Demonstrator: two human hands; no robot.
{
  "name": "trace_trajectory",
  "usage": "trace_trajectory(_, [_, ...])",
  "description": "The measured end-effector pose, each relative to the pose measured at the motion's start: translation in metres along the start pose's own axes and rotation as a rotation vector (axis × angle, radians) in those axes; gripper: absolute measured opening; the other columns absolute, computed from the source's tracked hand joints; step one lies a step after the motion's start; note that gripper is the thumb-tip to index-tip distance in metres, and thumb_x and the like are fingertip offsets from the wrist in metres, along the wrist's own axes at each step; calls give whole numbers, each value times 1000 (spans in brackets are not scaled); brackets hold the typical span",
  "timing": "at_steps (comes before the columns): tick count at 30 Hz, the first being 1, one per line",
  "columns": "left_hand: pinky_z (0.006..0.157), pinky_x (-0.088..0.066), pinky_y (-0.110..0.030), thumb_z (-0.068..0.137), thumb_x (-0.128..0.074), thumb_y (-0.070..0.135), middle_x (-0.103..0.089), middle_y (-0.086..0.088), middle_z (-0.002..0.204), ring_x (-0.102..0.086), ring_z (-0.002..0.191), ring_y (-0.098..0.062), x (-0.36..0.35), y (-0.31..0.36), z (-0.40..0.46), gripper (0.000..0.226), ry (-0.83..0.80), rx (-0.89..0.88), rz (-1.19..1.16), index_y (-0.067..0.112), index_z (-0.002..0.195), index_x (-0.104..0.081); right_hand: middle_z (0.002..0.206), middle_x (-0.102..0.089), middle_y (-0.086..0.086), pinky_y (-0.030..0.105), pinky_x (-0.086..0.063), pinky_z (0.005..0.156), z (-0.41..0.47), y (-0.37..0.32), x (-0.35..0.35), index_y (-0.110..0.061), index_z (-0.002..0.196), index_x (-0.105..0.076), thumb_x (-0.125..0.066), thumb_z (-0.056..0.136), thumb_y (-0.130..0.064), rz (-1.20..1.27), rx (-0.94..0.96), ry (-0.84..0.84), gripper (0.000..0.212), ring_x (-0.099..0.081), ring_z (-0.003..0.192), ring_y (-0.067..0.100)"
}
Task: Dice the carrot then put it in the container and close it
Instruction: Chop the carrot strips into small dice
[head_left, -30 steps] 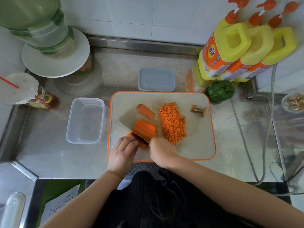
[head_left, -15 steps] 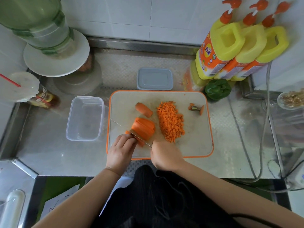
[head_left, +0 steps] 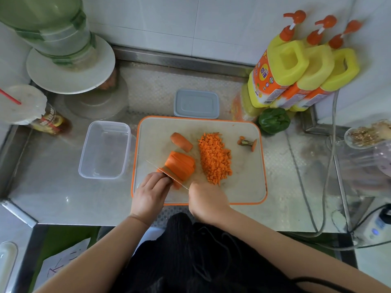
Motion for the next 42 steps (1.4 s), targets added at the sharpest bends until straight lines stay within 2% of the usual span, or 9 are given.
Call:
trace_trajectory(2, [81,-49,-33,92,-60,14,-65,-5,96,-58,92,-26,-1,0,-1,11,5,-5,-8,8,94,-69,97,-62,11,31,-37,66,2,-2,-3,-8,101,-57,-46,89,1,-24,-26,-8,19,-61,91,32])
trace_trajectory(4, [79,-50,-33,93,-60,15,-64,-3,98,-58,93,-25,-2,-1,-2,9,19,-8,-24,11,97,-66,98,-63,9,30,-36,64,6,-3,-6,-6,99,-58,-45,89,2,-36,-41,-26,18,-62,96,31])
trace_trajectory(6, [77,-50,-33,94,-59,17,-64,-2,99,-58,93,-24,-2,-2,-3,8,29,-5,-35,14,100,-64,90,-62,7,28,-35,60,10,-4,-8,-7,89,-56,-45,89,3,-55,-39,-36,15,-63,95,30])
trace_trajectory(11, [78,-50,-33,95,-57,19,-63,-1,103,-58,93,-24,-3,-2,-4,9,38,1,-32,19,104,-60,97,-62,11,30,-35,67,15,-4,-8,-6,105,-60,-46,90,4,-71,-30,-32,23,-62,97,30])
trace_trajectory(14, [78,-49,-32,95,-57,18,-63,-1,103,-58,93,-24,-3,-1,-3,9,43,2,-33,18,104,-60,95,-62,10,31,-38,65,19,-5,-11,-5,106,-59,-46,90,3,-54,-30,-28,22,-63,95,29])
trace_trajectory(18, [79,-50,-32,92,-61,13,-65,-5,101,-59,93,-25,-3,-1,-3,11,24,0,-11,9,99,-69,105,-65,13,34,-44,67,26,-7,-13,-4,110,-56,-45,90,3,-35,-39,-14,23,-64,95,31])
trace_trajectory(27, [82,-49,-31,92,-60,11,-63,-4,103,-57,95,-25,0,1,-1,10,10,-7,1,8,97,-68,98,-65,12,33,-43,63,29,-5,-17,-4,105,-57,-44,90,3,-16,-44,-12,21,-64,88,30])
trace_trajectory(42, [83,-50,-32,92,-61,13,-66,-6,100,-59,94,-26,-1,-2,-1,14,-31,2,30,6,94,-72,109,-66,12,34,-50,78,39,-4,-23,-6,112,-58,-48,93,-2,-37,-82,-11,22,-64,101,30])
Point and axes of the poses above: each hand's wrist, its own z-axis towards the middle knuckle, its own x-axis out of the back of the hand, y = z × x, the point moved 2 cm from there along z, towards the middle knuckle
